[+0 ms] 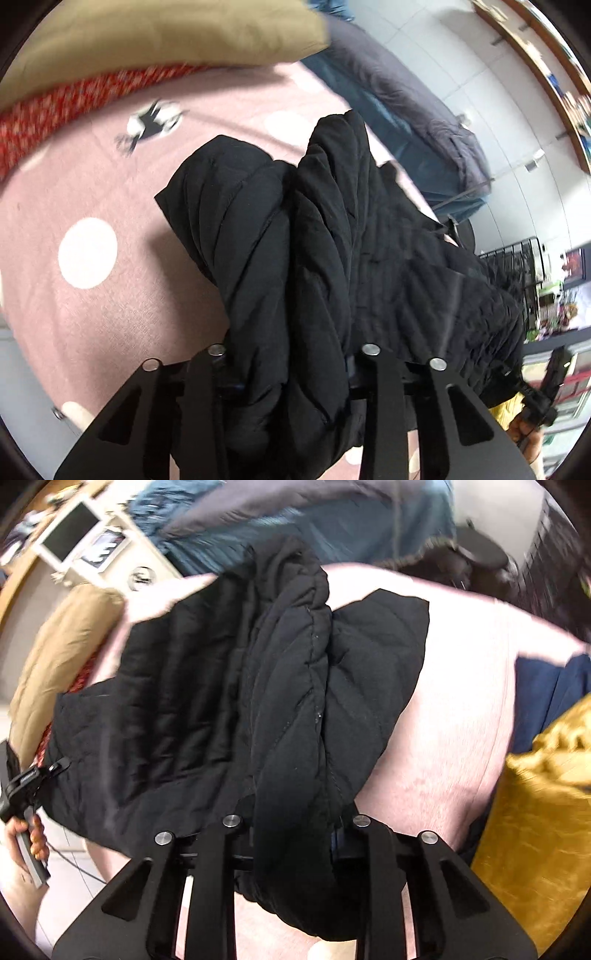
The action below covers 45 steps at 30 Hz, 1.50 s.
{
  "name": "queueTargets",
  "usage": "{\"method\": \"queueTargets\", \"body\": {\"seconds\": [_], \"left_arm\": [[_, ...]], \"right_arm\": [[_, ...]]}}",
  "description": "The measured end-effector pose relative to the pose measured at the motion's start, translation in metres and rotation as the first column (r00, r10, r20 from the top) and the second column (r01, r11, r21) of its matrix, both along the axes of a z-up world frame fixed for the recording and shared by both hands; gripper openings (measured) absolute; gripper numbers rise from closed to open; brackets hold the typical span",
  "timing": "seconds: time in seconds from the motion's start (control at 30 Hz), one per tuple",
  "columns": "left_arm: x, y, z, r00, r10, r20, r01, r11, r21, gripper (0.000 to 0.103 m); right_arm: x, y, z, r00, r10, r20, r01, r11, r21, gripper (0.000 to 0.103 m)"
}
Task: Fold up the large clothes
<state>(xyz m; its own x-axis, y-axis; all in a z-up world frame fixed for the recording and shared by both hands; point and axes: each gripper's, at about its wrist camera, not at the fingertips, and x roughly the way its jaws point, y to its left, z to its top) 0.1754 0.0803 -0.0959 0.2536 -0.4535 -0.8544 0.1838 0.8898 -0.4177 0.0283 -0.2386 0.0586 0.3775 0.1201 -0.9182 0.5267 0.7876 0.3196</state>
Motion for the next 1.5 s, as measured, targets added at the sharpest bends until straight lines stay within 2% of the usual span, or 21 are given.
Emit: {"method": "queueTargets", "body": {"seconds": [0.13, 0.3, 0.4, 0.47, 0.5, 0.53, 0.6, 0.63, 0.7, 0.73, 0.8, 0.83, 0.9, 0.97, 1.0, 1.1, 1.27, 1.4, 1.5], "left_arm": [[-0.018, -0.033, 0.053, 0.991, -0.088, 0.104, 0.09, 0.996, -0.011, 0.026], [-0.043, -0.077, 0.112, 0.965, -0.168, 0.2, 0.189, 0.978, -0.091, 0.026], [-0.064, -0.114, 0.141, 0.938, -0.244, 0.245, 0.284, 0.948, -0.142, 0.026], [-0.084, -0.147, 0.16, 0.91, -0.308, 0.278, 0.366, 0.912, -0.187, 0.026], [-0.091, -0.16, 0.166, 0.898, -0.331, 0.291, 0.395, 0.896, -0.203, 0.026], [-0.102, -0.182, 0.177, 0.878, -0.367, 0.306, 0.443, 0.866, -0.231, 0.026], [-0.121, -0.217, 0.188, 0.846, -0.423, 0.325, 0.511, 0.817, -0.267, 0.026], [-0.134, -0.241, 0.194, 0.823, -0.459, 0.335, 0.552, 0.783, -0.287, 0.026], [-0.157, -0.283, 0.199, 0.781, -0.522, 0.342, 0.618, 0.722, -0.31, 0.026], [-0.171, -0.309, 0.197, 0.757, -0.559, 0.339, 0.652, 0.688, -0.32, 0.026], [-0.196, -0.344, 0.189, 0.718, -0.617, 0.322, 0.696, 0.636, -0.335, 0.026], [-0.212, -0.367, 0.18, 0.692, -0.651, 0.311, 0.721, 0.609, -0.33, 0.026], [-0.229, -0.403, 0.161, 0.661, -0.701, 0.269, 0.748, 0.582, -0.319, 0.026], [-0.251, -0.433, 0.136, 0.631, -0.746, 0.21, 0.767, 0.56, -0.314, 0.026], [-0.263, -0.449, 0.122, 0.619, -0.765, 0.18, 0.775, 0.556, -0.3, 0.026], [-0.281, -0.473, 0.102, 0.593, -0.787, 0.172, 0.802, 0.559, -0.21, 0.026], [-0.27, -0.486, 0.078, 0.598, -0.792, 0.125, 0.801, 0.586, -0.123, 0.029], [-0.268, -0.475, 0.078, 0.594, -0.795, 0.124, 0.803, 0.595, -0.03, 0.037], [-0.27, -0.476, 0.073, 0.614, -0.782, 0.108, 0.786, 0.618, 0.009, 0.042]], "right_arm": [[-0.002, 0.013, 0.057, 0.993, 0.025, 0.117, -0.018, 0.998, -0.061, 0.018], [-0.043, -0.009, 0.119, 0.978, -0.001, 0.21, 0.031, 0.99, -0.139, 0.017], [-0.092, -0.036, 0.158, 0.964, -0.057, 0.26, 0.106, 0.978, -0.179, 0.016], [-0.132, -0.065, 0.185, 0.95, -0.13, 0.285, 0.191, 0.962, -0.198, 0.016], [-0.147, -0.065, 0.196, 0.944, -0.154, 0.293, 0.22, 0.953, -0.209, 0.016], [-0.169, -0.073, 0.209, 0.935, -0.183, 0.302, 0.257, 0.94, -0.226, 0.016], [-0.225, -0.087, 0.239, 0.91, -0.263, 0.321, 0.352, 0.9, -0.258, 0.016], [-0.248, -0.097, 0.249, 0.898, -0.294, 0.327, 0.386, 0.883, -0.268, 0.016], [-0.309, -0.113, 0.276, 0.851, -0.397, 0.343, 0.497, 0.818, -0.289, 0.016], [-0.326, -0.117, 0.282, 0.834, -0.428, 0.348, 0.53, 0.797, -0.291, 0.016], [-0.386, -0.128, 0.296, 0.773, -0.53, 0.348, 0.629, 0.708, -0.321, 0.016], [-0.399, -0.13, 0.298, 0.754, -0.56, 0.344, 0.655, 0.68, -0.33, 0.017], [-0.449, -0.142, 0.296, 0.691, -0.651, 0.314, 0.722, 0.594, -0.355, 0.017], [-0.482, -0.149, 0.284, 0.64, -0.712, 0.288, 0.761, 0.539, -0.36, 0.017], [-0.497, -0.153, 0.277, 0.619, -0.735, 0.275, 0.776, 0.518, -0.36, 0.017], [-0.532, -0.162, 0.245, 0.546, -0.802, 0.241, 0.827, 0.47, -0.31, 0.018], [-0.555, -0.168, 0.206, 0.455, -0.865, 0.213, 0.88, 0.399, -0.259, 0.019], [-0.56, -0.178, 0.191, 0.428, -0.884, 0.187, 0.891, 0.379, -0.25, 0.024], [-0.56, -0.184, 0.18, 0.417, -0.896, 0.154, 0.887, 0.364, -0.285, 0.031]]}}
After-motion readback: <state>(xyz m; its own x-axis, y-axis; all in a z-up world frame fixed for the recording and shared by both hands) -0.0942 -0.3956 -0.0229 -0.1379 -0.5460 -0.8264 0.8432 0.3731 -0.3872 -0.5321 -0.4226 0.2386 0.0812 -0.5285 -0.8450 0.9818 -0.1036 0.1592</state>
